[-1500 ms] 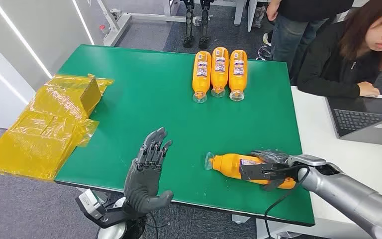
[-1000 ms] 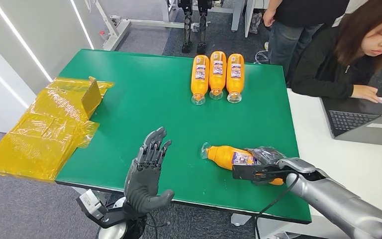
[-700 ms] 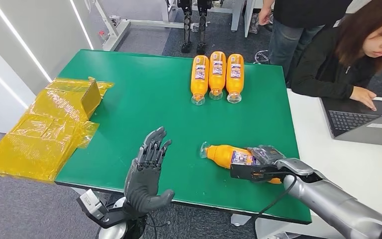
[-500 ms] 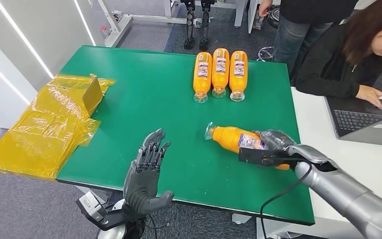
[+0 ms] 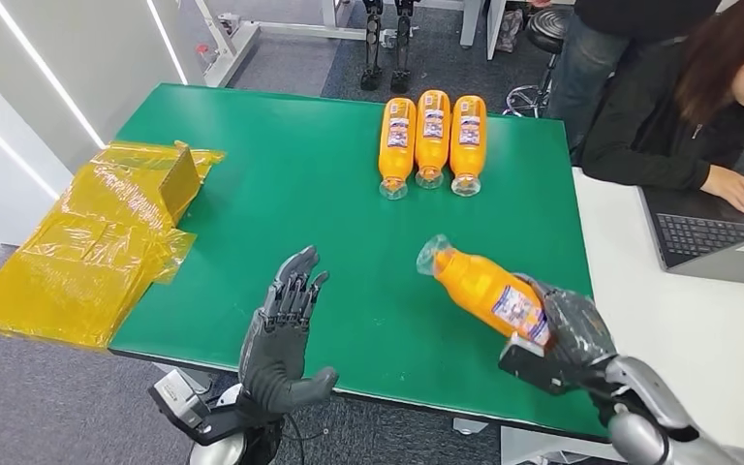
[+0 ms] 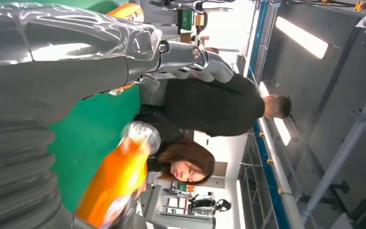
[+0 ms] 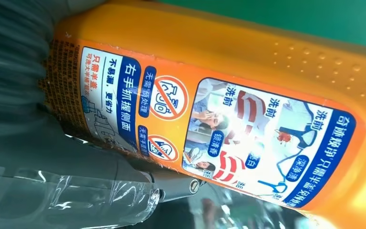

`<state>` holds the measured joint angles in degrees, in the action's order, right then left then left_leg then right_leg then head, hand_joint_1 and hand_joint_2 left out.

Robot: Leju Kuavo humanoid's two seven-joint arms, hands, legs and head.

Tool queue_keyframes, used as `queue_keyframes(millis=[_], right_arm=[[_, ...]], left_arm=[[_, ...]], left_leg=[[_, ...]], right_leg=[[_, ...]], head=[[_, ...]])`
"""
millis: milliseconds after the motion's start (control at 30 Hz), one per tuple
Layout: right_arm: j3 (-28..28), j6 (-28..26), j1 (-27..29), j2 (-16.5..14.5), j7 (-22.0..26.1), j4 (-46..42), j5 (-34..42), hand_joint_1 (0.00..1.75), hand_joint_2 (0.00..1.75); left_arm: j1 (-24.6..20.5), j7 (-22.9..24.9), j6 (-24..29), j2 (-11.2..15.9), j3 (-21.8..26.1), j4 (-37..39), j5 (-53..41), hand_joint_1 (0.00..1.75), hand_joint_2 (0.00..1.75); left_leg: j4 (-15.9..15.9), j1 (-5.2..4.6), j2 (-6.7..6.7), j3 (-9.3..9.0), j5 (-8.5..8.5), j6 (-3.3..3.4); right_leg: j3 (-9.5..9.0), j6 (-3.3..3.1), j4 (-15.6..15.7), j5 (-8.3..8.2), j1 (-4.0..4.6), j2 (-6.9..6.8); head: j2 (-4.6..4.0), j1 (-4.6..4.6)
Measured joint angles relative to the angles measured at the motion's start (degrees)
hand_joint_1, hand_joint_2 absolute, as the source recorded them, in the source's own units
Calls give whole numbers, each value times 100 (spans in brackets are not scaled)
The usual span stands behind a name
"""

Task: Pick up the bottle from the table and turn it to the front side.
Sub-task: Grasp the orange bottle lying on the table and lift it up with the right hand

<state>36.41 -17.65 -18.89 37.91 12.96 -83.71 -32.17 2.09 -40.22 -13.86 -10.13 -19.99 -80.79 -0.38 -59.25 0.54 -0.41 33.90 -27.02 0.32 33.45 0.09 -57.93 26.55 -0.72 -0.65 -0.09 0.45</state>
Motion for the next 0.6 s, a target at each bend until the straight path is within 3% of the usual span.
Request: queue_keyframes(millis=[133,400,600], right_arm=[[-136,-497,852,-539,194,-343,-826,175,175],[-164,-885,1545,-1270,425,-558,-1341,175,175],[-75,-742,1640,-2292,-144,-504,-2475,175,175]], left_arm=[[-167,0,18,-51,-4,180,50,0,175],[-465,0,-140,-127,-5,653,184,0,175],[-789,-7,-497,-220,-33,1213,257,0,175]], left_leg=[[2,2,15,-6,-4,-7],[2,6,16,-7,-1,-11],[2,5,33,-9,0,-12]], right_leg=[[6,-2,-2,3,1,15],[4,-4,-5,2,2,16],[11,-9,-6,-1,3,30]], head=[[0,-4],[0,0],[0,-2]])
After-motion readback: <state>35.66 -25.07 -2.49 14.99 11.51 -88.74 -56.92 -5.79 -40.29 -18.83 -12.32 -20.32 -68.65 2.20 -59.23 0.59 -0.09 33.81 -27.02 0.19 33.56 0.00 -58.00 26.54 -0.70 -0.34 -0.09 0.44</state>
